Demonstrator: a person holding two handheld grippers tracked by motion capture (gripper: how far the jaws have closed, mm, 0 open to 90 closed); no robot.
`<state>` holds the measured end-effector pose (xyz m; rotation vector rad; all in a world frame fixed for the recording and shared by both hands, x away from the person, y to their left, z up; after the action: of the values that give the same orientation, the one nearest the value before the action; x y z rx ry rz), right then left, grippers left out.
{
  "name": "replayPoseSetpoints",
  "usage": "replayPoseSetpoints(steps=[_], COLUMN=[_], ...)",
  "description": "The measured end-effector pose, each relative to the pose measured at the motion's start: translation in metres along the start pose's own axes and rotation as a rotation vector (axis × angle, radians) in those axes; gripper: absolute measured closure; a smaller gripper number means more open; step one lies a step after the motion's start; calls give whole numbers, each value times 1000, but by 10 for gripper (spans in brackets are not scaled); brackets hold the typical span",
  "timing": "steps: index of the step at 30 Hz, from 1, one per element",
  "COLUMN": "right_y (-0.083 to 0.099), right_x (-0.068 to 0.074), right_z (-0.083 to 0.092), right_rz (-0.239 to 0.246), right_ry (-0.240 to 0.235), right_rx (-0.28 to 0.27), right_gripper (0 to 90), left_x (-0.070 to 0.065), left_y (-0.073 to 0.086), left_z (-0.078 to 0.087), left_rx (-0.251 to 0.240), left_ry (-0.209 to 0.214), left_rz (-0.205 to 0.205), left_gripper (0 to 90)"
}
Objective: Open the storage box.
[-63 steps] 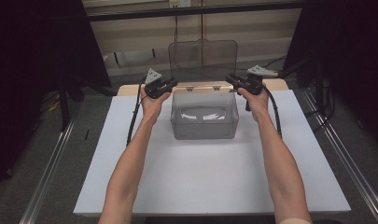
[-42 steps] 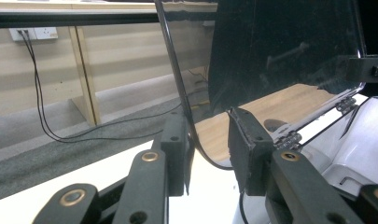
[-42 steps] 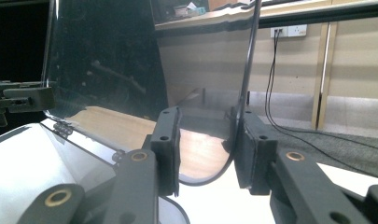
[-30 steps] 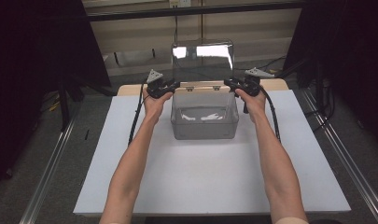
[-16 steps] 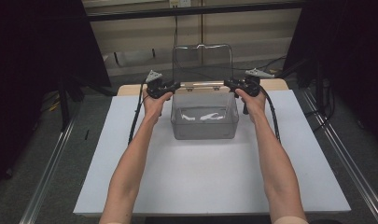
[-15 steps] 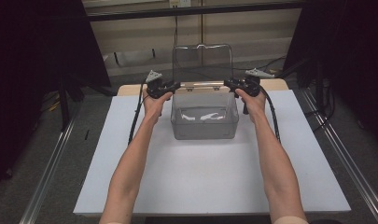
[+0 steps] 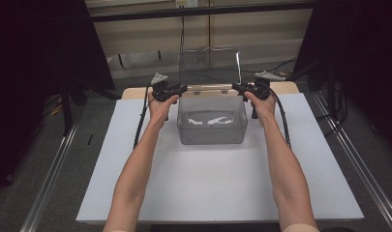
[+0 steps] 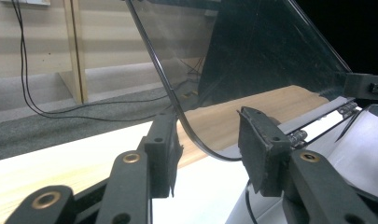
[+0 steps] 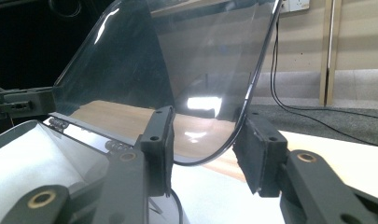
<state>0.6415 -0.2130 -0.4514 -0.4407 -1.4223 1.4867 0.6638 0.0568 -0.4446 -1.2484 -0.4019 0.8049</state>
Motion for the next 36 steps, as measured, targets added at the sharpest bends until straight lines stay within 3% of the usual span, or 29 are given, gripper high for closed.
replayPoseSetpoints(steps=[4, 6, 7, 9, 11, 12, 13, 14, 15, 17, 23, 30, 36], right_y=[0, 1, 2, 3, 3, 4, 3, 5, 5, 5, 5, 4, 0], right_x=[-1, -2, -4, -6, -7, -5, -2, -3, -3, -6, -6, -8, -3], right_z=[0, 0, 0, 0, -1, -2, -2, -2, -3, -2, -1, 3, 8], right_rz=[-26, -70, -83, -77, -69, -71, -86, -61, -42, -54, -36, -22, 13], right_ry=[1, -5, -1, 17, 31, 13, -22, 11, 22, 39, 54, 86, 97], right_rx=[2, 4, 4, -7, 1, 7, -4, 15, 17, 19, 17, 21, 23], right_gripper=[545, 516, 502, 495, 482, 578, 541, 510, 496, 440, 414, 303, 214], left_x=[2, 2, 1, 1, -2, -4, -4, -3, -2, -1, -2, 0, -1], left_y=[1, 1, 1, 3, 4, 4, 5, 5, 5, 6, 5, 5, 3], left_z=[1, 1, 0, 0, -1, -2, -3, -3, -3, -2, -1, 1, 9], left_rx=[8, 11, 2, 4, 10, 0, 11, 13, 10, 15, 11, 24, 55], left_ry=[-8, -4, 0, 1, 31, 33, 12, 6, 3, 0, 0, -18, -24], left_rz=[-17, -17, 3, 9, 6, 18, -6, -12, 9, 9, -3, -1, -53], left_gripper=[548, 549, 546, 515, 541, 521, 512, 499, 492, 432, 407, 323, 210])
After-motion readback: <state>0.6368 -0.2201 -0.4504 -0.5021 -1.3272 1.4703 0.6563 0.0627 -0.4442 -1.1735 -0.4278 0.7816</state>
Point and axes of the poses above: each handheld gripper's, and its own axes: z roughly backward along the jaws, y roughly out of its underside, x roughly to its left, the point moved 8 cm from there along -z, roughly forward along the jaws, and after that the axes turned 4 degrees about -z, right-handed, at the moved point
